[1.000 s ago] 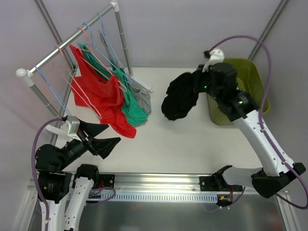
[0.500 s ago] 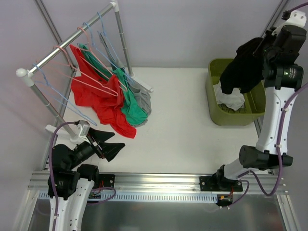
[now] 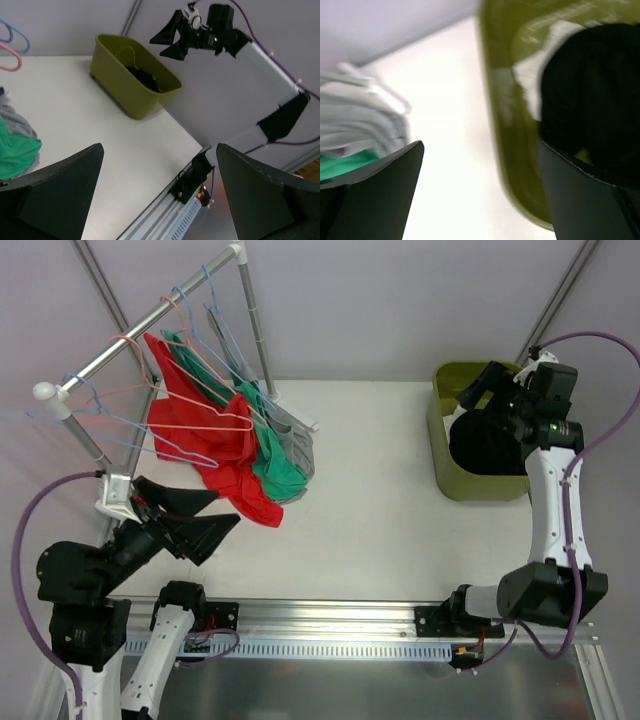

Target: Remove the tank top from the hanger

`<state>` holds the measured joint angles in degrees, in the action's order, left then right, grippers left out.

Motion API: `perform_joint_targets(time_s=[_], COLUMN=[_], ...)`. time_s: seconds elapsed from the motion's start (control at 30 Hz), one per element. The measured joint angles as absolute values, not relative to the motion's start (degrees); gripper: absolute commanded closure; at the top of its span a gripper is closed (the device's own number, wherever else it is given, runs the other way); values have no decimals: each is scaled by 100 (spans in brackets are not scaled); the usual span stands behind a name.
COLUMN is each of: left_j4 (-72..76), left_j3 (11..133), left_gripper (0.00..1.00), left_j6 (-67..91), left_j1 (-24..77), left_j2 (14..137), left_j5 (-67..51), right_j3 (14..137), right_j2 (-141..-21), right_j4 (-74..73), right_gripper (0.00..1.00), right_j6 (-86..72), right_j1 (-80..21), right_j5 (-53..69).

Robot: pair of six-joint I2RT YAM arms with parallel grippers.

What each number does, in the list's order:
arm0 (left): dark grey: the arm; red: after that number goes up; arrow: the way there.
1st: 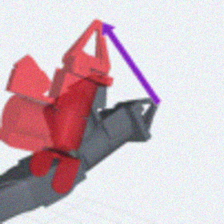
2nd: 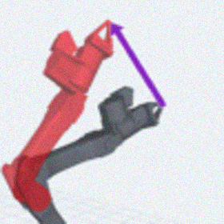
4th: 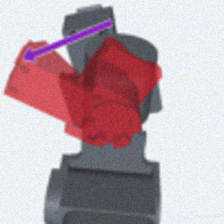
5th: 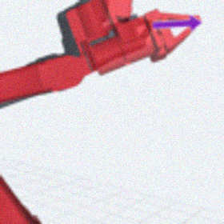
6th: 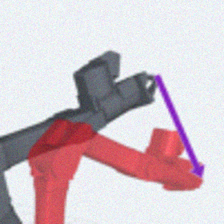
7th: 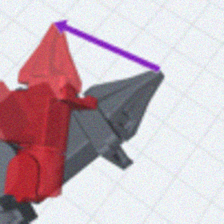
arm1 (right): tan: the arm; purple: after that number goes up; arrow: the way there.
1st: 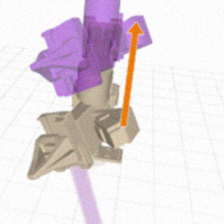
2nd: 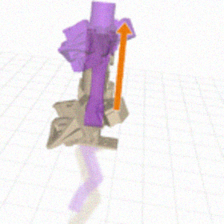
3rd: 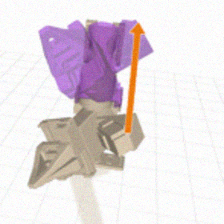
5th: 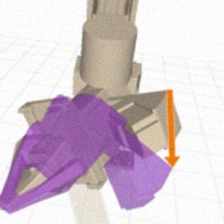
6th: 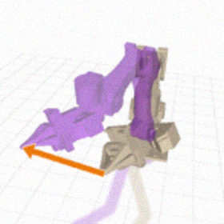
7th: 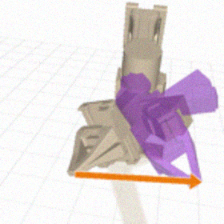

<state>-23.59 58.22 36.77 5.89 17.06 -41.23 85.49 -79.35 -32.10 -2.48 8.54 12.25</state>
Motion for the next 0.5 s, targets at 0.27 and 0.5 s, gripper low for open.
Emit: perform_joint_targets(time_s=[0.27, 0.5], left_j4=[-2189, -2226], left_j3=[7776, 8296], left_gripper=[1, 1], left_j6=[4228, 4353], left_j1=[589, 593], left_j2=[3586, 5328], left_j5=[-3483, -2049], right_j3=[7072, 6283], right_j2=[-6650, -6368], right_j4=[-1199, -1140], right_gripper=[1, 1], right_j6=[-1833, -2032], right_j1=[751, 556], right_j5=[3118, 3162])
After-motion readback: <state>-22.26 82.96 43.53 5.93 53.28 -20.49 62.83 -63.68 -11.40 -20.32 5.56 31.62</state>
